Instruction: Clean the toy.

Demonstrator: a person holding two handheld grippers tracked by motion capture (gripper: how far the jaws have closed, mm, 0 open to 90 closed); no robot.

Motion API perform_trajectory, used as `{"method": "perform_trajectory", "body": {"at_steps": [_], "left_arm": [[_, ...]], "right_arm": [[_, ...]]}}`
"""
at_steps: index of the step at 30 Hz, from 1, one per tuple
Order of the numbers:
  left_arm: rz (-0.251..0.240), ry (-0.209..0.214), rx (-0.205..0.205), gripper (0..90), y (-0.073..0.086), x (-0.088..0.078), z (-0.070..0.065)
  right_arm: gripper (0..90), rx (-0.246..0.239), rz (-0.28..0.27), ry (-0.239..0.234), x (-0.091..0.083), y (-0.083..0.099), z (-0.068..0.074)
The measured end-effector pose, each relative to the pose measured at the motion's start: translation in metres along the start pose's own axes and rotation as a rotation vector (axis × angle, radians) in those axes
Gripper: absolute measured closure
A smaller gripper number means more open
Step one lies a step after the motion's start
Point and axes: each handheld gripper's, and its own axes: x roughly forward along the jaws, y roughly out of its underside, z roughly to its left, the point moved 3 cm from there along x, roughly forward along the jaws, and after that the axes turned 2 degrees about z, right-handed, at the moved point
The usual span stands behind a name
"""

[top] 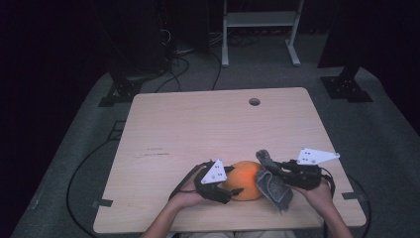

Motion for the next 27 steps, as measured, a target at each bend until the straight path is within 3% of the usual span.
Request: {"method": "perform_trajectory", "body": {"at_steps": [3, 6, 9, 11, 13, 15, 20, 21, 24, 27], "left_arm": [[-0.003, -0.002, -0.002, 28.2, 0.001, 0.001, 0.000], [-0.010, -0.002, -0.004, 28.0, -0.001, 0.004, -0.002], [-0.006, 0.006, -0.012, 27.3, 0.000, 0.003, -0.001], [-0.010, 0.010, -0.021, 27.4, 0.002, 0.002, 0.000], [-0.021, 0.013, -0.027, 27.7, 0.001, 0.002, 0.000], [-0.023, 0.012, -0.026, 27.7, 0.001, 0.003, 0.000], [-0.019, -0.016, -0.036, 27.2, 0.002, 0.003, 0.003], [-0.023, -0.028, -0.043, 26.6, 0.001, 0.003, 0.003], [-0.043, -0.063, -0.073, 23.8, -0.001, 0.008, 0.004], [-0.030, -0.049, -0.047, 23.7, -0.003, 0.008, -0.002]], "right_arm": [[76.7, 0.000, -0.032, 0.007, -0.007, -0.005, 0.003], [76.7, -0.058, -0.066, -0.040, -0.005, -0.021, 0.020], [76.6, -0.113, -0.036, -0.062, 0.009, -0.025, 0.035], [76.7, -0.104, -0.018, -0.069, 0.016, -0.019, 0.030], [76.9, -0.044, -0.027, -0.064, 0.012, -0.010, 0.016], [76.8, -0.014, -0.036, -0.053, 0.008, -0.005, 0.009], [76.8, 0.003, 0.012, 0.030, -0.006, 0.004, -0.002], [76.8, -0.006, 0.002, 0.039, -0.009, 0.002, 0.000], [76.8, -0.059, -0.034, 0.009, -0.007, -0.013, 0.016], [76.7, -0.120, 0.015, 0.008, 0.006, -0.017, 0.027]]}}
